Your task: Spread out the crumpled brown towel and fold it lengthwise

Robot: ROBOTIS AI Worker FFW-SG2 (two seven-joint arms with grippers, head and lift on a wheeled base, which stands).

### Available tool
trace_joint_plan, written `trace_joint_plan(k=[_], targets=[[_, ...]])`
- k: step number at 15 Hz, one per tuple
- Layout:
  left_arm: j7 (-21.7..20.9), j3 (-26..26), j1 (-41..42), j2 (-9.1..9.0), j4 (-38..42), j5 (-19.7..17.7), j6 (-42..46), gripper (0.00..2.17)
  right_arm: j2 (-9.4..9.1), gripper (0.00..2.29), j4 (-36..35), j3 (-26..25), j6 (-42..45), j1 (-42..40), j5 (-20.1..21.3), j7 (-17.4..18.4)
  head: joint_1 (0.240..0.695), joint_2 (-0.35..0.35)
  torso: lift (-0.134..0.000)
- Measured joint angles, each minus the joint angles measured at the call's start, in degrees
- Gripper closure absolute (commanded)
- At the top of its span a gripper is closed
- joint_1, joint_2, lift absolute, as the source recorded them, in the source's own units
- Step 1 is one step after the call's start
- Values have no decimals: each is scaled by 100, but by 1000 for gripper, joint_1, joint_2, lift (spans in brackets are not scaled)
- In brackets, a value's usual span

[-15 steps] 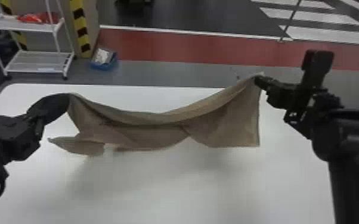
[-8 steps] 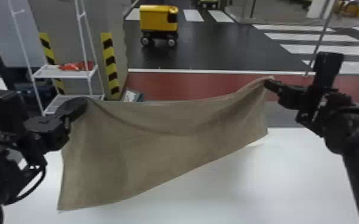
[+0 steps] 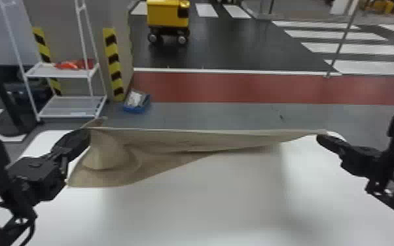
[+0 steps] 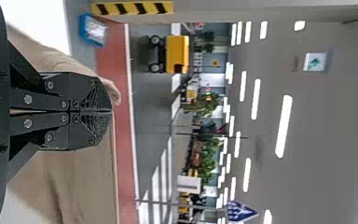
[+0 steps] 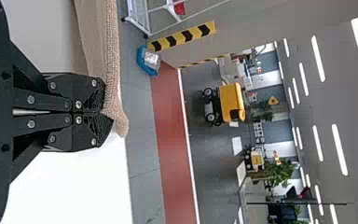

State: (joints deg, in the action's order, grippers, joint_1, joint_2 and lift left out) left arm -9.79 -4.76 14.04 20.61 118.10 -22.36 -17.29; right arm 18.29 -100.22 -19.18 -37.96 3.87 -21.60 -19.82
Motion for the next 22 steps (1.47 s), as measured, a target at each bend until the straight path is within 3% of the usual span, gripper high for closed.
trace_joint_plan(k=[1,3,4,5,7,12,15,20,22], targets=[[-90,13,408,-27,123,148,-9,2047,-8,1652,-160,-279,12,-384,-39,-139,690,-158,-123],[-275,172,992,-148,152,567,-14,1646,-70,1652,-328,-604,55,-961,-135,-281,695,-203,-123],[-371,263,1149,-206,89,747,-5,1352,-105,1652,-354,-667,97,-1146,-173,-316,695,-238,-123],[-437,341,1263,-250,25,883,4,832,-167,1652,-378,-701,151,-1311,-195,-344,695,-249,-123],[-417,352,1447,-278,85,1044,-8,522,-357,1652,-533,-806,288,-1597,-204,-357,695,-255,-123],[152,-31,1858,-399,336,1700,-533,525,-640,1652,-699,-1396,472,-2123,-304,-513,695,-239,-123],[178,-94,1898,-432,344,1582,-432,532,-712,1652,-661,-1509,553,-2233,-429,-605,695,-236,-123],[70,850,1298,-402,173,1519,60,539,-852,1656,-722,-1326,556,-2258,-435,-613,695,-308,-123],[22,1334,908,-357,-15,1689,-114,539,-869,1652,-762,-1270,550,-2310,-441,-615,695,-347,-123]])
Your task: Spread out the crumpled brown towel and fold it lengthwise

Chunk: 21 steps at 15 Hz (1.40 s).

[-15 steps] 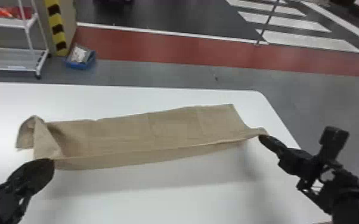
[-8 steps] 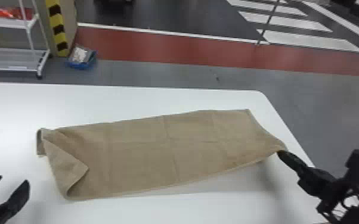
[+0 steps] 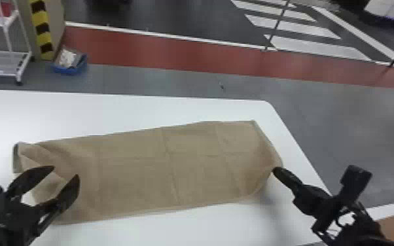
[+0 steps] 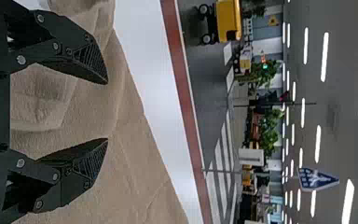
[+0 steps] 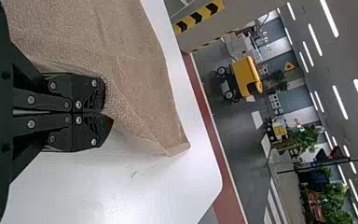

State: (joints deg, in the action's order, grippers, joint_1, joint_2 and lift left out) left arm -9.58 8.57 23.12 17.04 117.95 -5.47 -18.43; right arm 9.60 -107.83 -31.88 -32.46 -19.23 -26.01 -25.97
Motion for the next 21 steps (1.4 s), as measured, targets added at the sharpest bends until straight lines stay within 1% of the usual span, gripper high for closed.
trace_joint_plan(k=[3,4,6,10,15,21], targets=[[10,318,-219,23,-84,313,-526,549,-10,1652,-31,2,19,-71,-17,-7,695,-350,-123],[17,357,-246,24,-87,415,-767,667,-10,1652,-23,-9,36,-79,-18,-15,695,-350,-123],[45,402,-270,27,-89,619,-1105,670,-11,1652,23,-17,87,-87,-18,-29,695,-350,-123],[132,386,-286,28,-89,751,-1236,670,-11,1652,43,11,137,-87,-21,-38,695,-348,-123],[164,533,-390,13,-172,983,-1329,670,-11,1652,107,-50,154,-89,-53,-93,695,-350,-123],[262,737,-568,-23,-166,1079,-1568,670,-11,1652,252,-83,246,-90,-62,-170,695,-350,-123]])
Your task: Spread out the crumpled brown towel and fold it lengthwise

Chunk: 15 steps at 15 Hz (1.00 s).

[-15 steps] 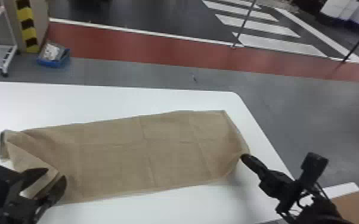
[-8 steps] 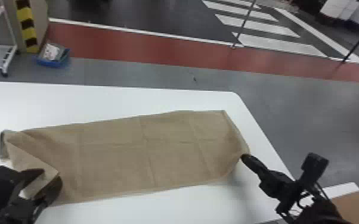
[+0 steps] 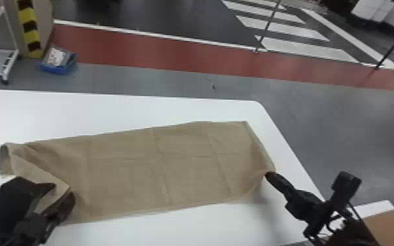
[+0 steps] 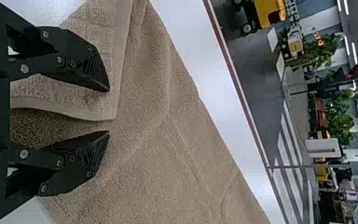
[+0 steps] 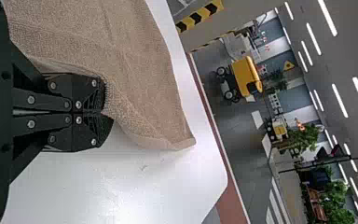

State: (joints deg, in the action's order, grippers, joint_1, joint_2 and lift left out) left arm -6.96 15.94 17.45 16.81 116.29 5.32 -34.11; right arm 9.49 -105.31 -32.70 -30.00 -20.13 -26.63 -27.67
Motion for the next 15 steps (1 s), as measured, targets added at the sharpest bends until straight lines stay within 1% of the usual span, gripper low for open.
trace_joint_plan(k=[2,5,6,7,8,9,10,11,15], targets=[[28,50,-48,-4,6,10,-36,670,0,1652,56,-31,33,0,-4,-20,695,-350,-123],[45,151,-170,-13,-10,77,-64,741,4,1652,107,-52,76,0,-23,-37,695,-350,-123],[38,188,-197,-17,-30,109,-78,1156,7,1652,123,-57,85,0,-29,-53,695,-350,-123],[36,212,-208,-18,-39,123,-93,1204,8,1652,134,-64,93,0,-33,-61,695,-350,-123],[43,223,-213,-19,-44,127,-108,1153,9,1652,143,-75,99,0,-36,-65,695,-350,-123],[46,225,-215,-20,-45,127,-115,1038,9,1652,151,-85,102,0,-50,-70,695,-350,-123],[49,226,-216,-20,-45,127,-118,893,10,1656,160,-93,103,0,-78,-75,695,-350,-123],[104,228,-217,-20,-45,128,-129,653,14,1652,173,-99,103,0,-116,-81,695,-350,-123],[179,238,-217,-20,-23,156,-272,653,18,1652,186,-109,98,8,-157,-127,695,-350,-123]])
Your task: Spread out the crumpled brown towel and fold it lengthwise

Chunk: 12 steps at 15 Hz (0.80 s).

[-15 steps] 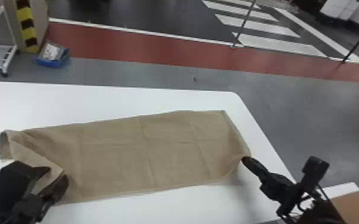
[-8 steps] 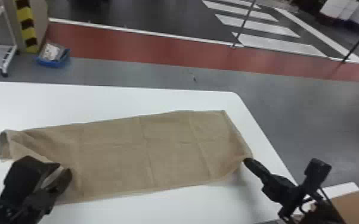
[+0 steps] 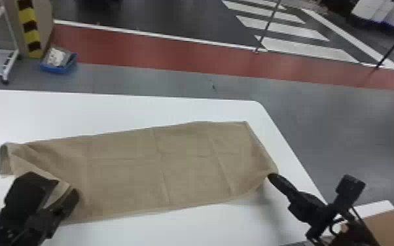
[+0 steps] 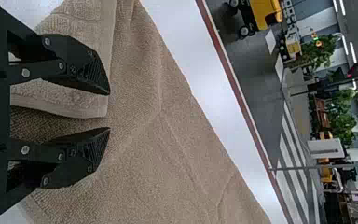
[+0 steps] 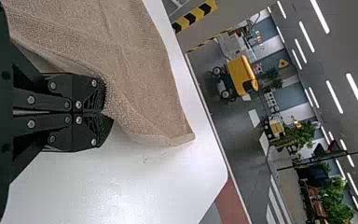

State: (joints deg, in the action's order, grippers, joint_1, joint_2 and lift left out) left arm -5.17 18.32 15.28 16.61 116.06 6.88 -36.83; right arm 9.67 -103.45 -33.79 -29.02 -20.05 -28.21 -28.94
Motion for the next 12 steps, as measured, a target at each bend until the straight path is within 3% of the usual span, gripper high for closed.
trace_joint_plan(k=[7,9,12], targets=[[-28,10,-102,8,-77,32,-113,667,-9,1652,0,-39,-12,-7,-9,-15,695,-350,-123],[-28,24,-131,4,-80,56,-129,849,-9,1652,0,-40,-12,-7,-5,-15,695,-350,-123],[-48,63,-165,0,-95,126,-204,923,-8,1652,33,-51,-12,-9,-8,-24,695,-350,-123]])
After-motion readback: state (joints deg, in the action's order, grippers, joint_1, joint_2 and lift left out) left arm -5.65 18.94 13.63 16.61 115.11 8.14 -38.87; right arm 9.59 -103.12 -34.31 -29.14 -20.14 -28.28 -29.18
